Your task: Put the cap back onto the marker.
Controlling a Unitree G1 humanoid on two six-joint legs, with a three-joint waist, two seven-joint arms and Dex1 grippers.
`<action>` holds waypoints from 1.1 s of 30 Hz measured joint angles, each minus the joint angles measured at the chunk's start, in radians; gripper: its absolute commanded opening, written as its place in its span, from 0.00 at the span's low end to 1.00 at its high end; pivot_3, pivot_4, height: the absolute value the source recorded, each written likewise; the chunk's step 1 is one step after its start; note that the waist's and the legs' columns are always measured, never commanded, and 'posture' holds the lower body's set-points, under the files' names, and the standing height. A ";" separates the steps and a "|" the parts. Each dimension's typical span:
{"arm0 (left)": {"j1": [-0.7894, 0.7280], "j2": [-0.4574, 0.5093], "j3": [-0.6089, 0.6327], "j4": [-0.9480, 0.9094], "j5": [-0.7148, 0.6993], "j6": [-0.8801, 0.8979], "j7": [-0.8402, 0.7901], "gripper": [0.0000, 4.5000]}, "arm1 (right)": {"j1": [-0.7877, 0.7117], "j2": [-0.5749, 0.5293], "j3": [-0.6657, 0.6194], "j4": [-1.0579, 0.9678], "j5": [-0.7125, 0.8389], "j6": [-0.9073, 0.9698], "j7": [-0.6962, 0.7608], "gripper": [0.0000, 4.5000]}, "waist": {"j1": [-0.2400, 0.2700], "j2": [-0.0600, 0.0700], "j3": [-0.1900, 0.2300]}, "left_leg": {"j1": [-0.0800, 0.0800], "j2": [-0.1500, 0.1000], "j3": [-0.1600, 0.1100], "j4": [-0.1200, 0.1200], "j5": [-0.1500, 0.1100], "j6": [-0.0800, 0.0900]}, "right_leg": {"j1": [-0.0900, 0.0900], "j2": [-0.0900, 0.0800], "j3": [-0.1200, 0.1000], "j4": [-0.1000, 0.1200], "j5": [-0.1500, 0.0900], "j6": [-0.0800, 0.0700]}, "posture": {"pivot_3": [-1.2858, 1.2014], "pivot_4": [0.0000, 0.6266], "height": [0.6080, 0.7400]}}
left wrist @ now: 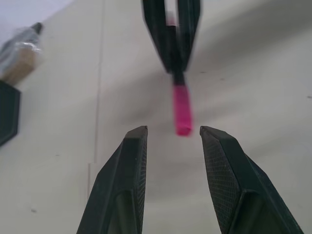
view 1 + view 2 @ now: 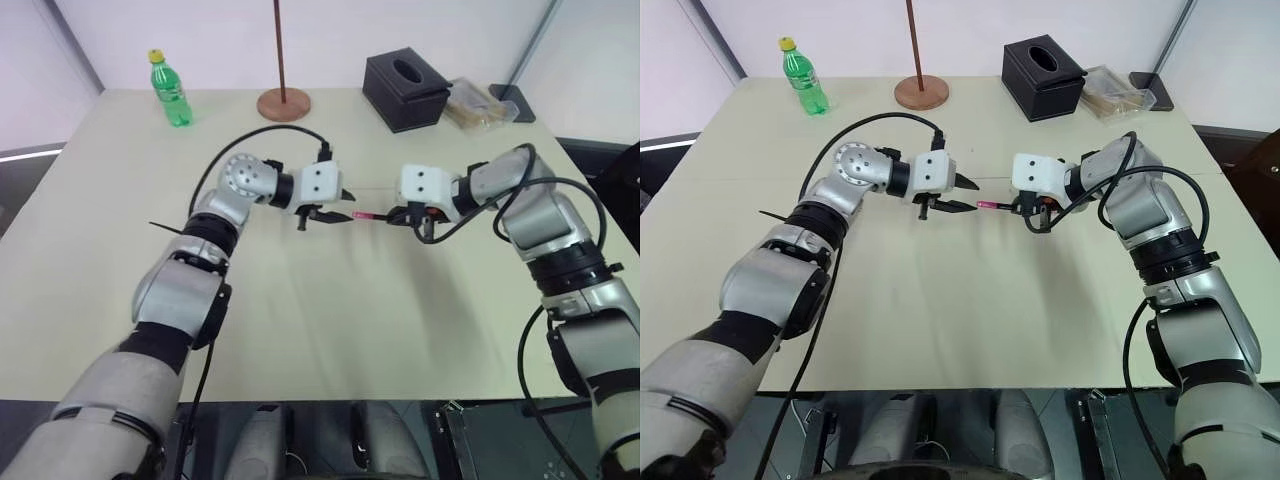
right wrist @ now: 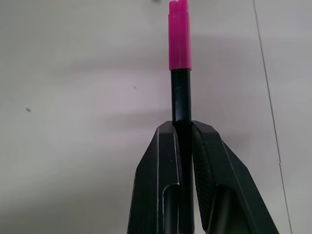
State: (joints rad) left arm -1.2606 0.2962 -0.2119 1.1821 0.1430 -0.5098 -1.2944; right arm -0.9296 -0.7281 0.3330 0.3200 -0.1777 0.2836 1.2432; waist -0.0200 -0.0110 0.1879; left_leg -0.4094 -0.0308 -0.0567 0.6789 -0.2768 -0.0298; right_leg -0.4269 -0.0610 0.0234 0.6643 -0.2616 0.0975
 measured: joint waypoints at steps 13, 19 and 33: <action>0.205 0.129 0.108 -0.224 -0.089 0.227 0.063 0.39 | 0.245 -0.059 -0.274 -0.298 0.031 0.565 -0.245 0.00 | 0.012 0.000 0.000 | -0.002 0.002 -0.002 0.002 0.000 0.001 | 0.000 -0.002 0.000 0.001 0.000 0.000 | 0.52 0.24 1.00; 0.401 0.086 0.221 -0.651 -0.204 0.697 0.325 0.39 | 0.350 -0.085 -0.444 -0.593 0.084 1.000 -0.342 0.00 | 0.003 0.000 0.000 | -0.002 0.004 -0.002 0.002 -0.001 0.001 | 0.000 0.000 0.001 0.001 0.000 0.000 | 0.52 0.24 1.00; 0.669 0.066 0.266 -1.324 -0.353 1.419 0.663 0.40 | 0.542 0.049 -0.521 -0.699 0.150 1.000 -0.640 0.51 | 0.009 0.000 -0.001 | 0.000 0.004 -0.001 0.003 0.000 0.001 | 0.001 -0.001 0.001 0.001 0.000 0.000 | 0.52 0.24 1.00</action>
State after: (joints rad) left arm -0.5920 0.3623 0.0537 -0.1415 -0.2103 0.9094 -0.6315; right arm -0.3875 -0.6792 -0.1885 -0.3794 -0.0275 1.2837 0.6035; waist -0.0107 -0.0108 0.1874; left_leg -0.4094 -0.0272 -0.0576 0.6814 -0.2772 -0.0292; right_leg -0.4258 -0.0621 0.0249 0.6657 -0.2616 0.0975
